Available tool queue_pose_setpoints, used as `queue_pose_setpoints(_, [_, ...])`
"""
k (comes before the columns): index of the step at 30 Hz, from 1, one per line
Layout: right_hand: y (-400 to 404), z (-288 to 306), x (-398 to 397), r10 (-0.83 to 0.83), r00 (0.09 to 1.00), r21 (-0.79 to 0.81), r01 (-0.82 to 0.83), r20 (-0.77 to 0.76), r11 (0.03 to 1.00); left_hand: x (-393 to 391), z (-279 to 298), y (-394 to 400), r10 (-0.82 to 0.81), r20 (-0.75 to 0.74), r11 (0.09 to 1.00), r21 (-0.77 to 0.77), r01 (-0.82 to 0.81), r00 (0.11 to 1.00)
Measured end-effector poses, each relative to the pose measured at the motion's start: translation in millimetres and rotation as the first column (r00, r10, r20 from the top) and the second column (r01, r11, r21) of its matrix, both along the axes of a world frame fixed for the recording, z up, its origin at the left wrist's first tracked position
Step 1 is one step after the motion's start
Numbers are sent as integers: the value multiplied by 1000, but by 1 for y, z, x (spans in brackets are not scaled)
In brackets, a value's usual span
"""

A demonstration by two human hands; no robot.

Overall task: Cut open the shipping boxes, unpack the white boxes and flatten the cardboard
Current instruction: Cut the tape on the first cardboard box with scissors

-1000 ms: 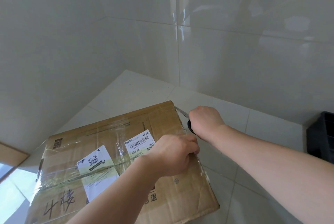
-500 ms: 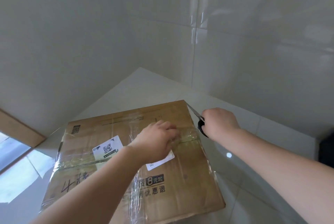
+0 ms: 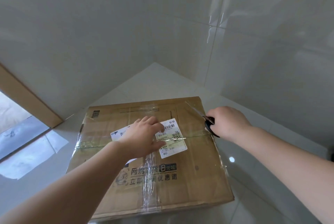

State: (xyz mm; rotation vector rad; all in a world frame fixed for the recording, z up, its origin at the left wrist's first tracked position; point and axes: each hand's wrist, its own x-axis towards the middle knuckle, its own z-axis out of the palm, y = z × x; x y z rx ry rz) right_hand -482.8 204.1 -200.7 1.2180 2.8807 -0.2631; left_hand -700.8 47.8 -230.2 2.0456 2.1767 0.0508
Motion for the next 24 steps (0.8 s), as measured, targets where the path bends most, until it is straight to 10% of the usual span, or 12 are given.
queue_pose_setpoints(10, [21,51,28,91,945,-405,47,314,913,39,1,16,48,73,998,-53,-44,996])
queue_pose_setpoints(24, [30,59,59,90,922,-533,136,376,835,70,-8,25,-175,54,985,23,174,983])
